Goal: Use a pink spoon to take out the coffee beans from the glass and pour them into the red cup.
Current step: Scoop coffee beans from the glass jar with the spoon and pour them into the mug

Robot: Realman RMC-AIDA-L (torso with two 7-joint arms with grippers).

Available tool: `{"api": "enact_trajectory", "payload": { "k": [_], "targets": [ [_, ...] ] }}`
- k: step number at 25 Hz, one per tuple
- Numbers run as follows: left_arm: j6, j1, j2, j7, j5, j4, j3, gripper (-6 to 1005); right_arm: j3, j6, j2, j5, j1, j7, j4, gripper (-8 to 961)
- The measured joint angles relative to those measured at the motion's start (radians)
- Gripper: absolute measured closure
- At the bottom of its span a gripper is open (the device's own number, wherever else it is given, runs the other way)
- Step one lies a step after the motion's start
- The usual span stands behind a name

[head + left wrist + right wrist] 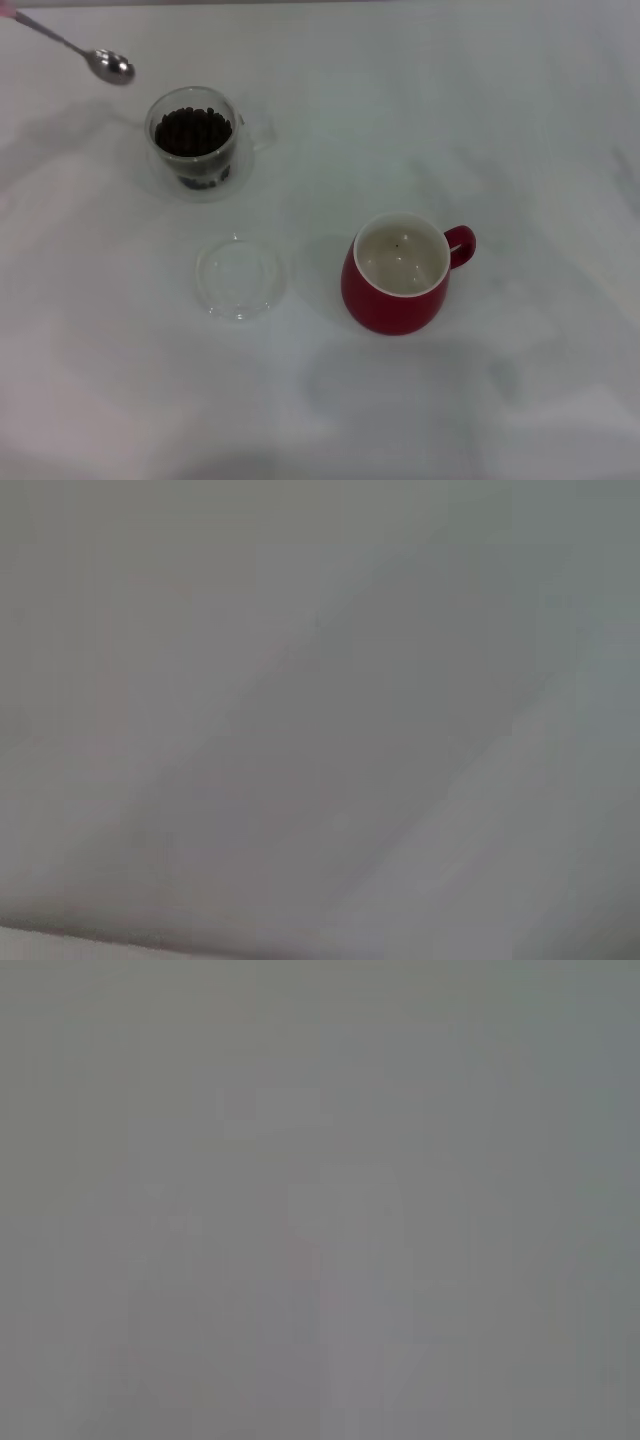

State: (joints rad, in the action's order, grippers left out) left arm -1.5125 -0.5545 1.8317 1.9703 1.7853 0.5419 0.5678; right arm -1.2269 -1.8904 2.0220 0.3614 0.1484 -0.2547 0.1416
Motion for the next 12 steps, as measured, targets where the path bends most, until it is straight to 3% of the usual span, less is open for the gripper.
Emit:
{"api": "enact_trajectory", "payload": {
  "k": [5, 12],
  "targets": [
    [0.013, -0.091, 0.001, 0.042, 0.166, 0.018, 0.000, 876, -0.029, -0.033, 0.002, 0.001, 0.004, -0.055, -0.020, 337],
    [0.102, -0.154, 0.036, 0.052, 0.291, 0.021, 0.004, 876, -0.062, -0.051, 0.003, 0.001, 0.000, -0.065, -0.040, 337]
  ]
}}
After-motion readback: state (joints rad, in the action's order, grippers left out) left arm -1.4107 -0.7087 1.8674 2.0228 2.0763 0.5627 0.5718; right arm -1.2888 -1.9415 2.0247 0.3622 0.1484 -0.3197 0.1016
